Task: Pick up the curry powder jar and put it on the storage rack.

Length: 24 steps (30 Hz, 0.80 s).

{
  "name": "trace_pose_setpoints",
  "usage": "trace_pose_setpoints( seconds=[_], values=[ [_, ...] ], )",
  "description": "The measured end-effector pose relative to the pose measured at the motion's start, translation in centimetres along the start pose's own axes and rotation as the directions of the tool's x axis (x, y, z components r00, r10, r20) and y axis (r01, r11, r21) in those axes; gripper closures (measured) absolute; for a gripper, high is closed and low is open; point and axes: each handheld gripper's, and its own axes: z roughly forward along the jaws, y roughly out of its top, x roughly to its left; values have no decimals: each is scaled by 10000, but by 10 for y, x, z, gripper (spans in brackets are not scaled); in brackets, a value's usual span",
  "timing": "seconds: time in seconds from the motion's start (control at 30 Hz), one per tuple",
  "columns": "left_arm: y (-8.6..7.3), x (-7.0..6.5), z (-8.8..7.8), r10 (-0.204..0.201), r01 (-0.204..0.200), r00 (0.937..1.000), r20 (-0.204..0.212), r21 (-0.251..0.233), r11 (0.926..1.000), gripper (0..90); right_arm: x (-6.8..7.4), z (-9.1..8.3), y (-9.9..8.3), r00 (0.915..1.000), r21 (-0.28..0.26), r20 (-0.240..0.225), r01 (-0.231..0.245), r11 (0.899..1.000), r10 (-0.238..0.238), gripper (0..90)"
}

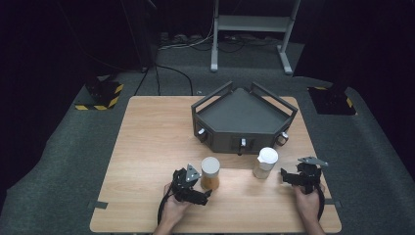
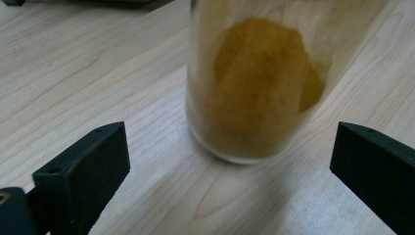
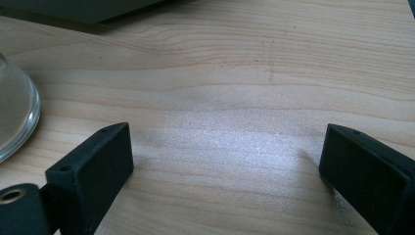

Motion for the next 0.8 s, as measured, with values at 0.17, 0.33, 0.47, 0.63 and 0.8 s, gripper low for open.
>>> trace_pose_setpoints(
  seconds=[0.17, 0.33, 0.47, 0.63, 0.8],
  values=[
    [3, -2, 1, 82, -82, 10000, 4, -164, 9998, 20, 0, 0, 0, 10000, 0, -1, 0, 10000, 0, 53],
    [7, -4, 4, 50, -51, 10000, -25, -351, 9994, 27, 0, 0, 0, 10000, -2, -1, -2, 10000, 2, 53],
    [9, -5, 4, 3, -5, 10000, -39, -578, 9983, 45, 0, 0, 0, 10000, -8, -10, -16, 10000, 16, 56],
    [14, -6, 6, -27, 25, 10000, -39, -668, 9978, 63, 0, 0, 0, 10000, -9, -9, -11, 10000, 11, 56],
    [18, -8, 10, -3, 0, 10000, -48, -685, 9977, 86, 0, 0, 0, 10000, -9, -11, -13, 10000, 13, 56]
  ],
)
